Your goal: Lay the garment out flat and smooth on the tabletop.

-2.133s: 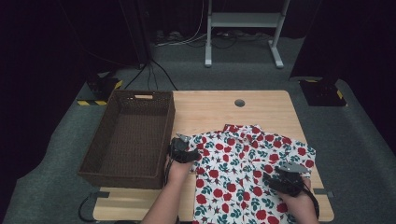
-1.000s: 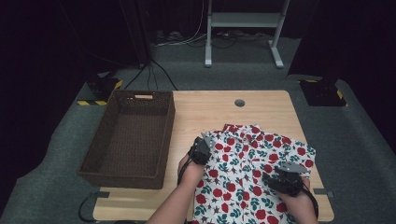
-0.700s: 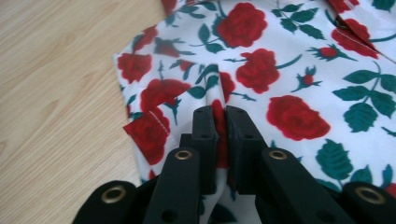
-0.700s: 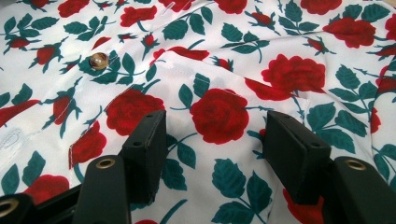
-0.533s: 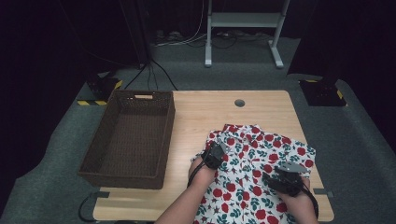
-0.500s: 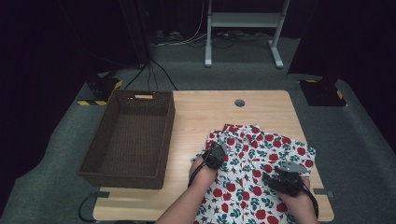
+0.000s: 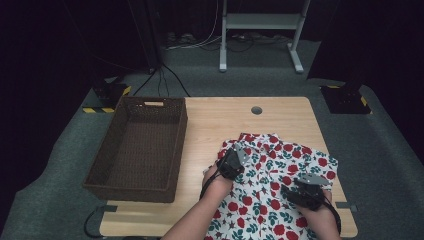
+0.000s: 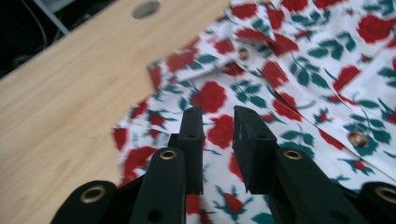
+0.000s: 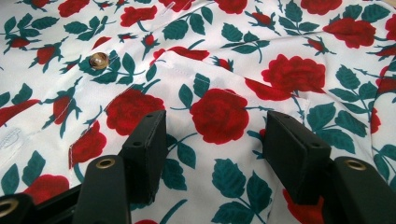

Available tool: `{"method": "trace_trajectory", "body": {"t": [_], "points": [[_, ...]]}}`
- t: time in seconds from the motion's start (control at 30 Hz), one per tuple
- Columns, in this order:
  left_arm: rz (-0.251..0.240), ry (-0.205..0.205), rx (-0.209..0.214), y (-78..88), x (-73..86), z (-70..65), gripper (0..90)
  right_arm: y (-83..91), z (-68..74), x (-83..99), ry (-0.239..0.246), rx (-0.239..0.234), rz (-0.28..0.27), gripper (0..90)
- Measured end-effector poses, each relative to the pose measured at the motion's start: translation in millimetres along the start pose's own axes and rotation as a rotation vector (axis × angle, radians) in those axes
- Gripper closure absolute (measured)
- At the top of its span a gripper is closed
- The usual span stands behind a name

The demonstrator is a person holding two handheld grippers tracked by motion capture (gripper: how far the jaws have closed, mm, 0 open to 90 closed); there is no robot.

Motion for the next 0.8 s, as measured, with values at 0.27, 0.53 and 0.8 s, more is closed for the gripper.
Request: {"method": "trace_trajectory", "body": {"t": [0.27, 0.53, 0.8], "points": [[-0.011, 0.057, -0.061, 16.0, 3.6, 33.0, 64.2, 0.0, 0.0, 0.0, 0.0, 0.0, 0.0, 40.1], [0.094, 0.133, -0.119, 4.4, 48.2, 60.9, 62.6, 0.0, 0.1, 0.0, 0.0, 0.001, 0.0, 40.1], [0.126, 0.155, -0.044, -6.0, 70.2, 41.8, 63.6, -0.1, 0.0, -0.1, 0.001, 0.002, -0.001, 40.1]]}}
Point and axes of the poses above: each handheld gripper's, and its own axes: y roughly backward along the jaws, x roughly out of its underside, z roughly to its left, the point moved 9 cm from there along -y, roughly forward along the jaws, and after that the axes turned 3 degrees about z, right-handed, at the moved point
